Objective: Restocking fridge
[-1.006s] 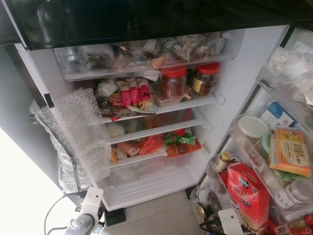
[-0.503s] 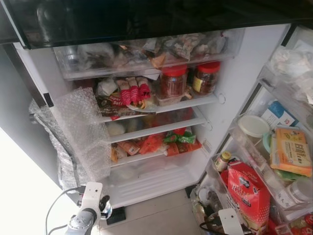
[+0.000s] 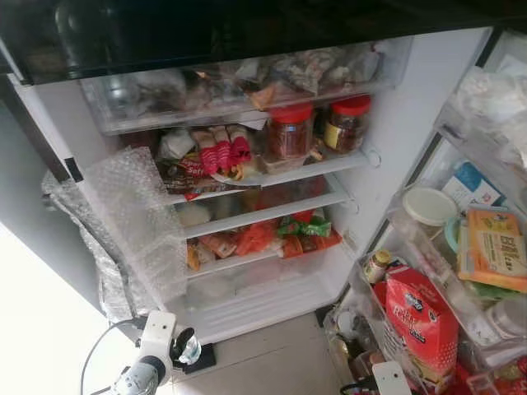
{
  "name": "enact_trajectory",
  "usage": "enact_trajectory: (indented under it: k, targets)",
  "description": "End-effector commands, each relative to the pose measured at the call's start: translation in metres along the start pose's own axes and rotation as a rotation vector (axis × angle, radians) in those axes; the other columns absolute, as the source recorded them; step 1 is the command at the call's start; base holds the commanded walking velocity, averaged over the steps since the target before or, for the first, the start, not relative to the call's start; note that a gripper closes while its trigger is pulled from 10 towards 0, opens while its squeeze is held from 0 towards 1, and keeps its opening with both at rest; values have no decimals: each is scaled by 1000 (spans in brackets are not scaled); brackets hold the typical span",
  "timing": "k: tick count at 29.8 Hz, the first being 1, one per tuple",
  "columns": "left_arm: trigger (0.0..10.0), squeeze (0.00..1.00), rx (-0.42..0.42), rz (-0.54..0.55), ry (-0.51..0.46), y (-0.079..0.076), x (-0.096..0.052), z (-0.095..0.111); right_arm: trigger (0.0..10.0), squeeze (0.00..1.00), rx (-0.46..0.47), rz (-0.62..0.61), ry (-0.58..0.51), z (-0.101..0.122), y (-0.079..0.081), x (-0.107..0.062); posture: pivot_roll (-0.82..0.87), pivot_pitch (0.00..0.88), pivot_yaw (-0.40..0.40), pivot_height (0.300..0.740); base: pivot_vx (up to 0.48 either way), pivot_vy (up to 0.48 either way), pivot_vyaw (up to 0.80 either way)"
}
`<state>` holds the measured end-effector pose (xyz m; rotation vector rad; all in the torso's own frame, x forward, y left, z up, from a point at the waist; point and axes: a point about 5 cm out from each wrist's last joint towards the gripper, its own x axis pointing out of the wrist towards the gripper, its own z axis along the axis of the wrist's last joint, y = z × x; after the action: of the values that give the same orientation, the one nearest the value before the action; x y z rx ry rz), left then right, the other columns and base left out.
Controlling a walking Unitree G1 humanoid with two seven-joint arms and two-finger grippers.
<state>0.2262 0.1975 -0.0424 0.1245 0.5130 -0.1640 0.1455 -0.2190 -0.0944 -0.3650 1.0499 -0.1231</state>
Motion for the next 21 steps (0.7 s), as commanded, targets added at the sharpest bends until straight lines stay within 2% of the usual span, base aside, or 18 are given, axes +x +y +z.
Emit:
enact_trajectory:
  k: [1,7,11,21]
  targets:
    - [10000,0,38,-19,-8,-2,-4,-4,10000,0,-1,-2,15,-10,0,-2,-136,60,23,740,0,0,0]
    - [10000,0,180,-26,-28,-3,-9,-7,10000,0,0,0,19,-19,1,-4,-162,62,42,740,0,0,0]
    - [10000,0,191,-31,-44,-4,-11,-9,10000,0,2,2,17,-22,1,-5,-176,63,46,740,0,0,0]
    - [10000,0,127,-69,-121,-14,-12,-4,10000,0,-7,-62,2,-26,-8,-6,-213,87,-2,740,0,0,0]
